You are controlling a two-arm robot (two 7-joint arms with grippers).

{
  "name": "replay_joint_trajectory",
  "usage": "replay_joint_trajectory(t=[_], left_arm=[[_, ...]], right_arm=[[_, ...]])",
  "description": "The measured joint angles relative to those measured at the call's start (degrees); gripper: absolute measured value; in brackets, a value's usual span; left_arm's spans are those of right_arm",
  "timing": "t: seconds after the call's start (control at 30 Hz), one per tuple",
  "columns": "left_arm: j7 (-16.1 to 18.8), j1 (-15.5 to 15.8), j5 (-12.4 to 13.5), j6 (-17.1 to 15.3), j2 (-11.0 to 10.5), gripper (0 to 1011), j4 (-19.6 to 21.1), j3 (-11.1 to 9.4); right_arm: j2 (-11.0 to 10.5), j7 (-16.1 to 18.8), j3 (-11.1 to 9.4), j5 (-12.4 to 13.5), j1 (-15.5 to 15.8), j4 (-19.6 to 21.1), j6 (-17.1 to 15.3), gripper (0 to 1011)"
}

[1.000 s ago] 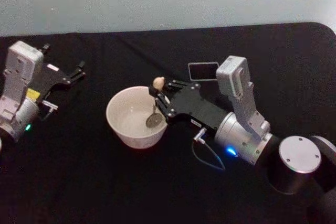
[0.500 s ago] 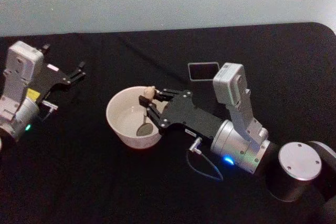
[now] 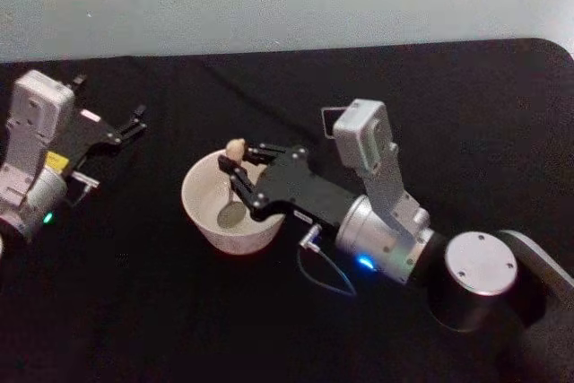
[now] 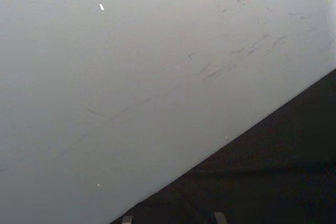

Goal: Pick up the stirring spoon with one hand, stir inside the cup, then place it back in its original position.

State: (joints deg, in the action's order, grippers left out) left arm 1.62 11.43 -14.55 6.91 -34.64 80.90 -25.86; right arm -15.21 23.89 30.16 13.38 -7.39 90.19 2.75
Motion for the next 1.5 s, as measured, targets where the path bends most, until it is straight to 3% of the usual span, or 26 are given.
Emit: replay_joint_trajectory(t=[0.37, 0.73, 1.17, 1.5], left_arm=[[0.0, 0.0, 0.0, 0.0, 0.0, 1001, 0.0, 0.0], [0.0, 0.0, 0.0, 0.0, 0.0, 1001, 0.0, 0.0], [0.0, 0.0, 0.0, 0.0, 0.0, 1001, 0.0, 0.0], [0.0, 0.0, 0.0, 0.0, 0.0, 1001, 0.0, 0.0]], right_arm=[[3.0, -2.2, -0.5, -1.7, -3.1, -4.4, 0.8, 199], [3.5, -3.0, -1.9, -2.4, -3.7, -5.9, 0.9, 199], [2.2, -2.4, -3.4, -1.9, -2.3, -4.1, 0.7, 199], [-0.6, -0.7, -3.8, -0.5, 0.7, -0.4, -0.1, 199]])
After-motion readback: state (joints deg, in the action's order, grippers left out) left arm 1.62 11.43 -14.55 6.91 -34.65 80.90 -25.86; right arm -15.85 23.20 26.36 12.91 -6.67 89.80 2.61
